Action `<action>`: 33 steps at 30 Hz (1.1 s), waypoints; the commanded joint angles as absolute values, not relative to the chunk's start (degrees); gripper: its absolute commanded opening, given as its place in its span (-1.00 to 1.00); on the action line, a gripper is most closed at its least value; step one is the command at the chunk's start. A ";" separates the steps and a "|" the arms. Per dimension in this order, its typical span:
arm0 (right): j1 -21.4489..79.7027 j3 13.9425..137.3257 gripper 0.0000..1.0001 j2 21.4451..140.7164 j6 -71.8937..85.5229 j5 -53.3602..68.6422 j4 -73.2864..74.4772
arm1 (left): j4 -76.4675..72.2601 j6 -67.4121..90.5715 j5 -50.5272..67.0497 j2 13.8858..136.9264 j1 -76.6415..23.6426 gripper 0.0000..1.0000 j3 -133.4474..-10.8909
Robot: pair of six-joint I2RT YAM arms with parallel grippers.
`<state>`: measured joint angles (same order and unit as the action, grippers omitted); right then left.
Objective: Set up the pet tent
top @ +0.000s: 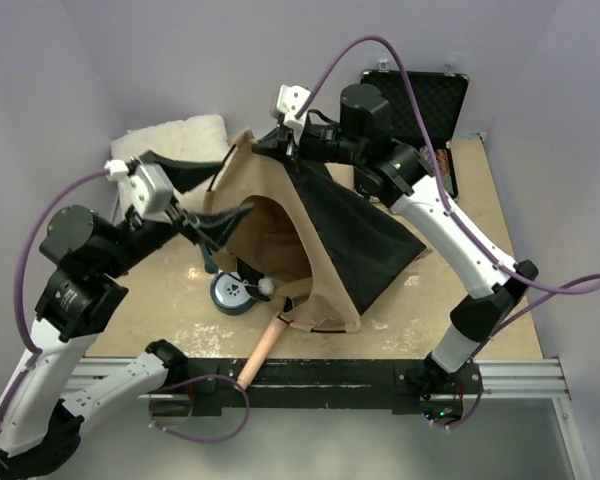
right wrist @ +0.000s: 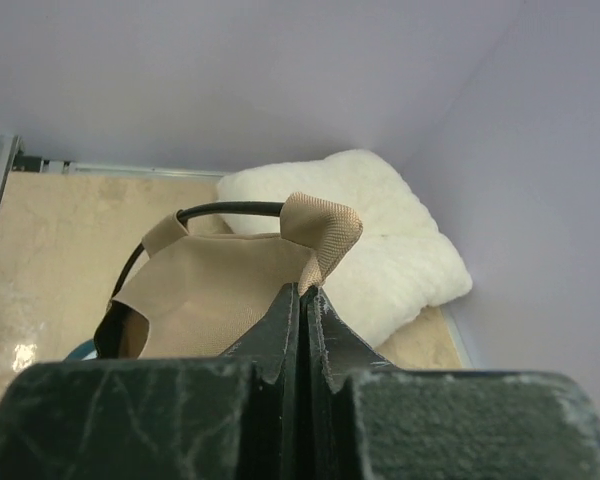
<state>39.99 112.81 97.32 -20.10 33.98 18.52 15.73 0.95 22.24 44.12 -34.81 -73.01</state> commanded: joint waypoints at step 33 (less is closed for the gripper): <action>53.26 84.64 -1.00 61.00 -62.49 28.39 50.89 | -12.57 27.34 53.90 80.40 -3.32 0.66 -63.98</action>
<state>52.95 85.73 60.60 -59.35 29.50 42.54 -1.74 27.64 50.48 76.84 2.20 -61.91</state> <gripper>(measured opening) 0.018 0.831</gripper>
